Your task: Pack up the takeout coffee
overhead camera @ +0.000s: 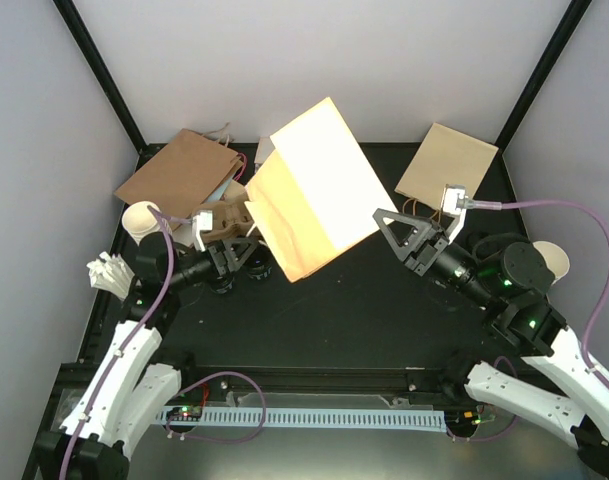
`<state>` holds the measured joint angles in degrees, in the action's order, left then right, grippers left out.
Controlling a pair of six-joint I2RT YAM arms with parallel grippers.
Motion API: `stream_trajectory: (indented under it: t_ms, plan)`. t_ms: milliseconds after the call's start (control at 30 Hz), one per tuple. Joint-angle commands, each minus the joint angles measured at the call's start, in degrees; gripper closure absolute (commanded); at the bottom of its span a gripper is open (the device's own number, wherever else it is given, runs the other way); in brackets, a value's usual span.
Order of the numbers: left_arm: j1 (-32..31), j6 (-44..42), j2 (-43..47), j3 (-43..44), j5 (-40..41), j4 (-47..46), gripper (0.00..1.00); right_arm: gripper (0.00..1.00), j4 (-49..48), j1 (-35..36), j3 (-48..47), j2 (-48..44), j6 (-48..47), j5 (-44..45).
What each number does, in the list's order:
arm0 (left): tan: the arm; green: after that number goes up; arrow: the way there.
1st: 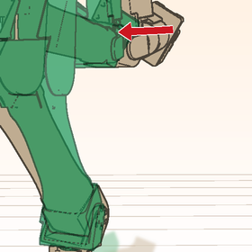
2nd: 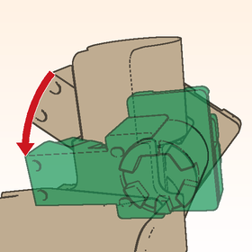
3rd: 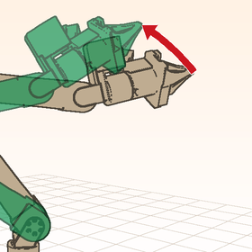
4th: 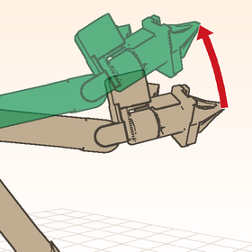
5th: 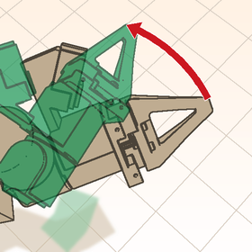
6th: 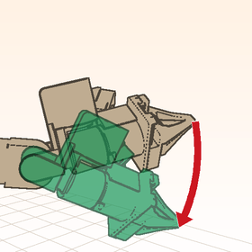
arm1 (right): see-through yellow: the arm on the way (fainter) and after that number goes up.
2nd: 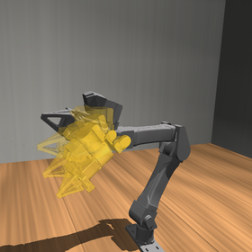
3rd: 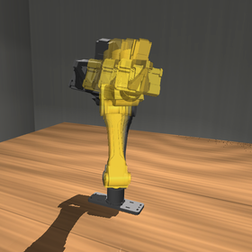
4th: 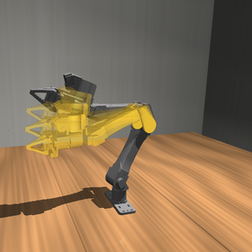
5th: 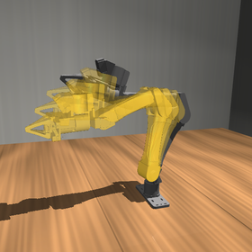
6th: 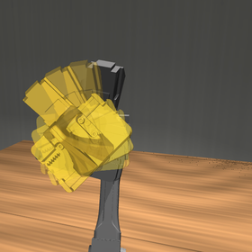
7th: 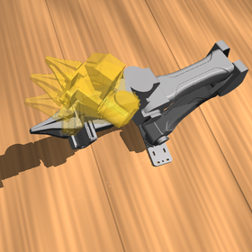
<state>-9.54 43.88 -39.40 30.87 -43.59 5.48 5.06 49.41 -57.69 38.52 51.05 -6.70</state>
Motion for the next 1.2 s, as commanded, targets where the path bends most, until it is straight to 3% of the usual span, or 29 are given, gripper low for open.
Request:
stream_trajectory:
  t_ms: [0, 200, 500, 600, 700, 733, 933, 1033, 1133, 1167]
  plan:
    - [-0.7, 1.5, -1.1, 0.1, -1.0, -6.3, 0.27, 0.99, -4.1, -0.2, 0.6, -0.4, 3.8, -2.5]
    - [-1.4, 1.2, -3.3, 0.5, -0.3, -8.3, 0.28, 0.99, -5.3, -0.3, 0.3, -0.7, 5.1, -3.1]
    - [-1.6, 1.7, -4.1, 0.7, 1.8, -11.2, 0.51, 0.99, -4.9, -0.2, -0.1, -1.3, 6.0, -3.2]
    - [-1.6, -0.5, -4.1, 1.6, 2.6, -8.3, 0.69, 0.99, -3.7, -0.2, 0.2, -1.9, 5.3, -2.1]
    - [-1.6, -2.2, -3.9, 2.4, 2.9, -4.8, 0.94, 0.96, -0.9, -0.2, 0.4, -3.1, 3.8, -0.2]
    - [-1.6, -2.7, -3.8, 2.7, 2.9, -3.4, 0.98, 0.94, 0.4, -0.2, 0.7, -3.5, 3.0, 0.9]
    - [-3.1, -5.8, -3.2, 5.6, 3.7, 6.6, 0.99, 0.9, 7.6, -0.2, 7.6, -6.0, 2.0, 11.4]
    - [-4.6, -6.5, -2.4, 6.4, 3.3, 10.2, 0.99, 0.81, 10.9, -0.2, 11.3, -7.3, 2.6, 15.8]
    - [-6.8, -5.8, -1.5, 6.3, 3.2, 11.0, 0.98, 0.81, 15.9, -0.3, 13.3, -8.6, 2.5, 20.4]
    - [-7.6, -5.6, -1.3, 6.1, 3.3, 11.0, 0.98, 0.86, 17.6, -0.2, 13.8, -9.0, 2.6, 22.0]
